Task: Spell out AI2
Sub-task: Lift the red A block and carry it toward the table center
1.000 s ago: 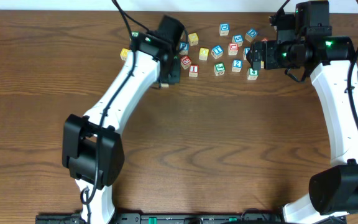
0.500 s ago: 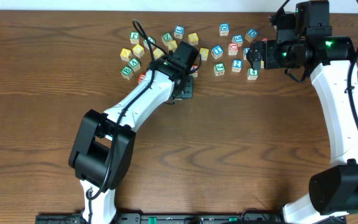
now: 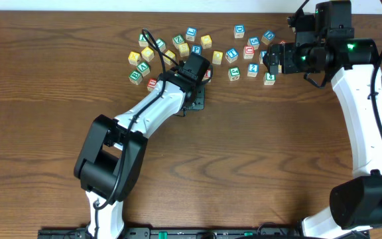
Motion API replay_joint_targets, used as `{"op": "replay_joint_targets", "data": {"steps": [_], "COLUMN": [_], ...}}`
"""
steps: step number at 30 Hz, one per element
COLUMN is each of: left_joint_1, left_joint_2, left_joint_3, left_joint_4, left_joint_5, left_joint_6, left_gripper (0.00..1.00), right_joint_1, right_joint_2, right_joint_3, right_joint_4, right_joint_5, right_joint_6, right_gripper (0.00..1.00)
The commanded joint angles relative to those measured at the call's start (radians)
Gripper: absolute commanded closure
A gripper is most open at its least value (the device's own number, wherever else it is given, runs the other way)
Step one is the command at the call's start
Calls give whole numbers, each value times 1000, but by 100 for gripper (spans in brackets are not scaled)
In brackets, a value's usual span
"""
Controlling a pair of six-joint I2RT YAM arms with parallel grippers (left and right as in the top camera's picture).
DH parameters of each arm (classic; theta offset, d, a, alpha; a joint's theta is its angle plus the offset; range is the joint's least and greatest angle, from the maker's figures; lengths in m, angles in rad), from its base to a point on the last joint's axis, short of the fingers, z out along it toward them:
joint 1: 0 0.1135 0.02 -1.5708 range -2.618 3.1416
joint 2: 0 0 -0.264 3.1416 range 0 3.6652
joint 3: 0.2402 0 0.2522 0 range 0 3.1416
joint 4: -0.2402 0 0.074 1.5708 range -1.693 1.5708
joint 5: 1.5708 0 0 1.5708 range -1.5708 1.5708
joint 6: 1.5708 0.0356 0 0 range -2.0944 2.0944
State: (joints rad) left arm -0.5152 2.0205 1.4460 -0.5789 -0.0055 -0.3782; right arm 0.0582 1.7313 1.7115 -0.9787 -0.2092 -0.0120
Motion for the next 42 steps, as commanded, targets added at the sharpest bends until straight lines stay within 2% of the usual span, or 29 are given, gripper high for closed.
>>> {"op": "replay_joint_targets", "data": {"steps": [1, 11, 13, 17, 26, 29, 42], "left_joint_1": [1, 2, 1, 1, 1, 1, 1], "left_joint_2": [44, 58, 58, 58, 55, 53, 38], "left_joint_3": [-2, -2, -2, 0, 6, 7, 9], "left_joint_4": [0, 4, 5, 3, 0, 0, -2], "left_joint_5": [-6, -3, -2, -2, -2, -2, 22], "left_joint_6": [-17, -20, -21, -20, -20, -19, 23], "left_gripper": [71, 70, 64, 59, 59, 65, 66], "right_joint_1": [2, 2, 2, 2, 2, 2, 2], "right_joint_2": [-1, -1, -1, -1, -1, -1, -1], "right_joint_3": [-6, -6, -6, -6, -5, -6, -6], "right_joint_4": [-2, -2, -2, -3, -2, -2, -10], "right_joint_5": [1, 1, 1, 1, 1, 1, 1], "right_joint_6": [-12, -12, -12, -12, -12, -12, -12], "right_gripper": [1, 1, 1, 1, 1, 1, 1]}}
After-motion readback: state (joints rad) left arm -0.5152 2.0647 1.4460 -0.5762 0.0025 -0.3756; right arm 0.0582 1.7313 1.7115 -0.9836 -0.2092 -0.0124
